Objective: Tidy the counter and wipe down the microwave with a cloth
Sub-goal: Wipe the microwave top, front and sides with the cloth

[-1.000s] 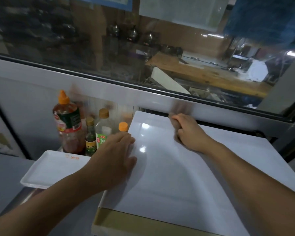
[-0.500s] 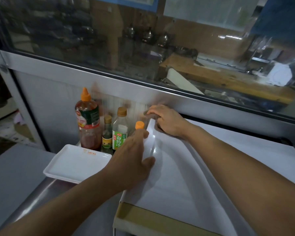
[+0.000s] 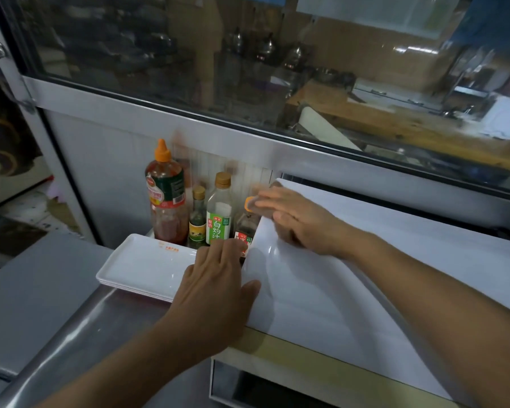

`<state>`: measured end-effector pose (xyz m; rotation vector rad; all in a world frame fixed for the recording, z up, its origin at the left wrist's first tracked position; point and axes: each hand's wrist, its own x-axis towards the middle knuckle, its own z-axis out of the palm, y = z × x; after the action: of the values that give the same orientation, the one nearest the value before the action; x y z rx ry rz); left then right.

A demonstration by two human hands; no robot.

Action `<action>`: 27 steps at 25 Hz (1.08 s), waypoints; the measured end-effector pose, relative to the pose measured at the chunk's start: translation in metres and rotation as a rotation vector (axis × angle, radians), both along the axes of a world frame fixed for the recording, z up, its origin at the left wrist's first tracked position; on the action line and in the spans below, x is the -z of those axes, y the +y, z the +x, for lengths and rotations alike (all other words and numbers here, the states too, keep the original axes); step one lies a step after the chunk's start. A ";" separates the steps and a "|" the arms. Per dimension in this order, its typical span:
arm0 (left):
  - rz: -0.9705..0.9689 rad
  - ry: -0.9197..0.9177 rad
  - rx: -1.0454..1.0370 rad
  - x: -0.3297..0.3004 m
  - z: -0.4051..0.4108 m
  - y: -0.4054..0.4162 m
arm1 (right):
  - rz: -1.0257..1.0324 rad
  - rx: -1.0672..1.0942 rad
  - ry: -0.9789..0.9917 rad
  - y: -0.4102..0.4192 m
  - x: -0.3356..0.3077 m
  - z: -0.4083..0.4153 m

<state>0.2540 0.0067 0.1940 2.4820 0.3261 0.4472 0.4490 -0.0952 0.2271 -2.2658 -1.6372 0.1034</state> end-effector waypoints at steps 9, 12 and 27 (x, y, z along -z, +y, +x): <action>0.142 -0.040 -0.090 -0.007 -0.001 -0.004 | 0.130 -0.168 0.018 -0.022 0.011 -0.070; 0.156 -0.014 -0.088 -0.008 0.000 -0.004 | 0.077 -0.151 -0.003 -0.029 0.004 -0.038; 0.339 0.122 0.009 -0.033 0.019 -0.019 | 0.005 0.071 0.063 -0.132 -0.007 0.004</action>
<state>0.2731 -0.0122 0.2265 2.8472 0.3079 0.3729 0.4529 -0.2277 0.2337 -2.2895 -1.5221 0.1517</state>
